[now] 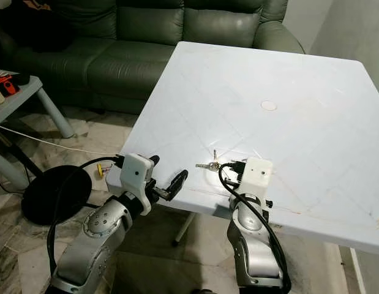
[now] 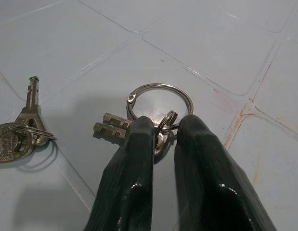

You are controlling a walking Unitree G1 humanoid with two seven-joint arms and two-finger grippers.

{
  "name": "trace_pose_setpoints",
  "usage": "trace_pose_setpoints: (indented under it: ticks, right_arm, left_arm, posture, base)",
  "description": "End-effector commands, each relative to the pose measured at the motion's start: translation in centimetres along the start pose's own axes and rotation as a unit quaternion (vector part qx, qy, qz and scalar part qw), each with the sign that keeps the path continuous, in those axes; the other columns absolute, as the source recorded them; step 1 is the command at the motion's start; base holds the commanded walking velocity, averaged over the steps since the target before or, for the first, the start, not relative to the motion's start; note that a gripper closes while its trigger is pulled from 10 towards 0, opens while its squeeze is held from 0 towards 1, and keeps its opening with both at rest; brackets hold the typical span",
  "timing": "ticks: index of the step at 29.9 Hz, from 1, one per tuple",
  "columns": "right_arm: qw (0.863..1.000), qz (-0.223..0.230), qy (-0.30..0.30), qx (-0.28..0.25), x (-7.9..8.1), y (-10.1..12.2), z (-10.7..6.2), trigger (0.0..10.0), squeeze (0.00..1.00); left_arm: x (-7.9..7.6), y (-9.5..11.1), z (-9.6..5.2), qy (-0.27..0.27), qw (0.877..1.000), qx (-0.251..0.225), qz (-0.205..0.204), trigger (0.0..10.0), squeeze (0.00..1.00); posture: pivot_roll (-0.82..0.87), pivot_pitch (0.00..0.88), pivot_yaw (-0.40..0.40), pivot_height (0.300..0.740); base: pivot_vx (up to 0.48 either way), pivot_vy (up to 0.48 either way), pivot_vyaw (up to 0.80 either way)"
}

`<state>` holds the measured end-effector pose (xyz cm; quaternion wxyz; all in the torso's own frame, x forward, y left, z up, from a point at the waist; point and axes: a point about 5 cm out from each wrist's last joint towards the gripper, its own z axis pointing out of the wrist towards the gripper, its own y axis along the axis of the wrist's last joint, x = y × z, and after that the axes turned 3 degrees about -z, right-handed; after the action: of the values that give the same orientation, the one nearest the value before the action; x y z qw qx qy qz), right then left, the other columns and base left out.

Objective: Hang keys on a hook

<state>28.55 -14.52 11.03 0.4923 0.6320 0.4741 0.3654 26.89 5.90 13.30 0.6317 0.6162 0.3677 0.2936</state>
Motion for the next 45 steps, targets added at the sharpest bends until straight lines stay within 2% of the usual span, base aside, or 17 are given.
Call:
trace_pose_setpoints:
  ticks: [1, 2, 3, 5, 6, 7, 11, 16, 22, 28, 29, 30, 32, 34, 36, 41, 45]
  right_arm:
    - [1.0, 0.02, 0.007, 0.019, 1.3, -0.6, -0.4, 10.0, 0.0]
    - [1.0, 0.019, 0.006, 0.02, 1.3, -0.6, -0.4, 10.0, 0.0]
    - [1.0, 0.016, 0.003, 0.019, 1.2, -0.6, -0.4, 4.9, 0.0]
    - [1.0, 0.013, 0.001, 0.017, 1.2, -0.6, -0.4, 4.9, 0.0]
    - [1.0, 0.011, -0.003, 0.02, 1.1, -0.6, -0.4, 4.1, 0.0]
    - [1.0, 0.007, -0.007, 0.02, 1.1, -0.6, -0.3, 0.0, 0.0]
    - [1.0, 0.01, -0.015, 0.009, 0.9, -0.5, -0.4, 0.0, 0.0]
    - [1.0, 0.001, -0.016, 0.021, 0.9, -0.6, -0.3, 0.0, 0.0]
    - [1.0, 0.023, 0.004, -0.014, 1.0, 0.3, -0.4, 0.0, 0.0]
    - [0.992, 0.057, 0.064, -0.089, 1.1, 2.2, -0.7, 0.0, 0.0]
    - [0.992, 0.057, 0.064, -0.089, 1.1, 2.2, -0.7, 0.0, 0.0]
    - [0.987, 0.062, 0.082, -0.121, 1.0, 3.0, -0.7, 0.0, 0.0]
    - [0.986, 0.066, 0.088, -0.128, 0.9, 3.2, -0.6, 0.0, 0.0]
    - [0.98, 0.051, 0.106, -0.161, 0.8, 3.9, -0.5, 0.0, 0.0]
    - [0.98, 0.051, 0.106, -0.161, 0.8, 3.9, -0.5, 0.0, 0.0]
    - [0.973, 0.052, 0.114, -0.194, 0.5, 5.3, 0.0, 0.0, 0.0]
    - [0.967, 0.04, 0.136, -0.213, 0.6, 5.9, 0.3, 0.0, 0.0]
  left_arm:
    - [0.0, 0.6, 0.0, 0.003, 1.0, -0.009, 0.0, 10.0, 0.0]
    - [0.0, 0.6, 0.0, 0.003, 1.0, -0.009, 0.0, 10.0, 0.0]
    - [0.0, 0.6, 0.0, 0.003, 1.0, -0.009, 0.0, 10.0, 0.0]
    - [0.0, 0.6, 0.0, 0.003, 1.0, -0.009, 0.0, 10.0, 0.0]
    - [0.0, 0.6, 0.0, 0.004, 1.0, -0.009, 0.0, 10.0, 0.0]
    - [0.0, 0.6, 0.0, 0.004, 1.0, -0.009, 0.001, 10.0, 0.0]
    - [0.0, 0.6, 0.0, 0.006, 1.0, -0.009, 0.001, 10.0, 0.0]
    - [0.1, 0.7, 0.1, 0.007, 1.0, -0.011, 0.001, 10.0, 0.0]
    - [0.1, 0.8, 0.1, 0.013, 1.0, -0.014, 0.003, 10.0, 0.0]
    - [1.0, 1.1, 0.4, 0.04, 0.999, -0.025, 0.003, 10.0, 0.0]
    - [1.0, 1.1, 0.4, 0.04, 0.999, -0.025, 0.003, 10.0, 0.0]
    - [1.7, 1.3, 0.6, 0.059, 0.998, -0.029, 0.004, 10.0, 0.0]
    - [2.1, 1.4, 0.6, 0.069, 0.997, -0.032, 0.005, 10.0, 0.0]
    - [3.4, 2.0, 0.9, 0.103, 0.994, -0.041, 0.012, 10.0, 0.0]
    - [3.4, 2.0, 0.9, 0.103, 0.994, -0.041, 0.012, 10.0, 0.0]
    - [6.0, 3.3, 1.1, 0.154, 0.986, -0.065, 0.012, 10.0, 0.0]
    - [7.3, 4.1, 1.2, 0.172, 0.982, -0.077, 0.001, 10.0, 0.0]
  posture:
    - [0.03, 0.111, -0.027, 0.74]
    - [0.03, 0.111, -0.027, 0.74]
    - [0.03, 0.112, -0.028, 0.74]
    - [0.03, 0.112, -0.028, 0.74]
    - [0.03, 0.114, -0.027, 0.74]
    - [0.03, 0.114, -0.027, 0.74]
    - [0.03, 0.114, -0.029, 0.74]
    - [0.03, 0.115, -0.031, 0.74]
    - [0.03, 0.115, -0.031, 0.74]
    - [0.03, 0.103, -0.038, 0.74]
    - [0.03, 0.103, -0.038, 0.74]
    - [0.03, 0.093, -0.039, 0.74]
    - [0.03, 0.093, -0.039, 0.74]
    - [0.03, 0.074, -0.043, 0.74]
    - [0.03, 0.074, -0.043, 0.74]
    - [0.03, 0.05, -0.046, 0.74]
    - [0.03, 0.04, -0.048, 0.74]
  base:
    - [0.0, 0.0, 0.0]
    - [0.0, 0.0, 0.0]
    - [0.0, 0.0, 0.0]
    - [0.0, 0.0, 0.0]
    - [0.0, 0.0, 0.0]
    - [0.0, 0.0, 0.0]
    - [0.0, 0.0, 0.0]
    - [0.0, 0.0, 0.0]
    - [0.0, 0.0, 0.0]
    - [0.0, 0.0, 0.0]
    - [0.0, 0.0, 0.0]
    - [0.0, 0.0, 0.0]
    - [0.0, 0.0, 0.0]
    - [0.0, 0.0, 0.0]
    - [0.0, 0.0, 0.0]
    - [0.0, 0.0, 0.0]
    - [0.0, 0.0, 0.0]
